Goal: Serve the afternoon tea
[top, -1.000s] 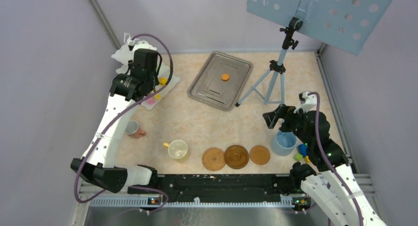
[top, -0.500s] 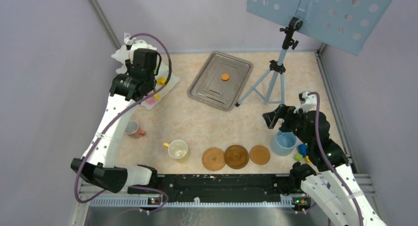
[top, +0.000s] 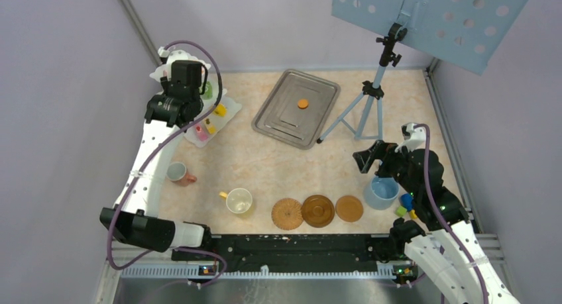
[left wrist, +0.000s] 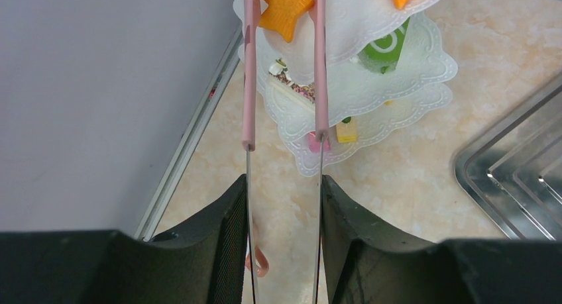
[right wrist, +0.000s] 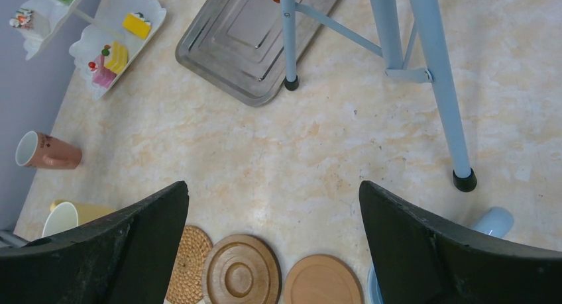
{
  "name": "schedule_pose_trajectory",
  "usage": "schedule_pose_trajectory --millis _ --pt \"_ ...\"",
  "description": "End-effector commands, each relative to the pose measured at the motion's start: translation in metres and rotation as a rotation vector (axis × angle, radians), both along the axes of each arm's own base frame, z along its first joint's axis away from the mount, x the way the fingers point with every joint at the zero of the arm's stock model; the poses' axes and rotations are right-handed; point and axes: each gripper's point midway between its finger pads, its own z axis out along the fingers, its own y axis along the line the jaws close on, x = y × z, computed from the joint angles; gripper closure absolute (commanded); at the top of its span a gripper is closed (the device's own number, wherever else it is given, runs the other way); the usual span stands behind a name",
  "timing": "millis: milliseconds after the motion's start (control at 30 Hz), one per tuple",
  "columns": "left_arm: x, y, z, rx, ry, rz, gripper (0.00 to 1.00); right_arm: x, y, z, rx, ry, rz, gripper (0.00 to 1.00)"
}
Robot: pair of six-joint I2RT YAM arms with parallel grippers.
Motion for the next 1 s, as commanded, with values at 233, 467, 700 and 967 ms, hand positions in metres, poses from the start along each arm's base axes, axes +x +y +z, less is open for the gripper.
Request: schedule_pose_trajectory --millis 233,467,700,967 --pt "0.025 0.018 0.027 -0.002 -0.128 0.048 0.78 0.003 0.004 0.007 0.012 -0.034 0.012 0.02" --pt "0.033 0.022 0.030 -0.006 -0.145 0.060 0.77 0.003 0.005 0.006 0.010 -0.031 0.016 0.02" --pt "0.038 0.020 0.031 -0.025 -0.153 0.050 0.63 0.002 0.005 0.006 0.010 -0.031 0.016 0.02" --pt "0.029 0.019 0.041 -0.034 -0.181 0.038 0.47 0.003 0.004 0.006 0.010 -0.032 0.013 0.02"
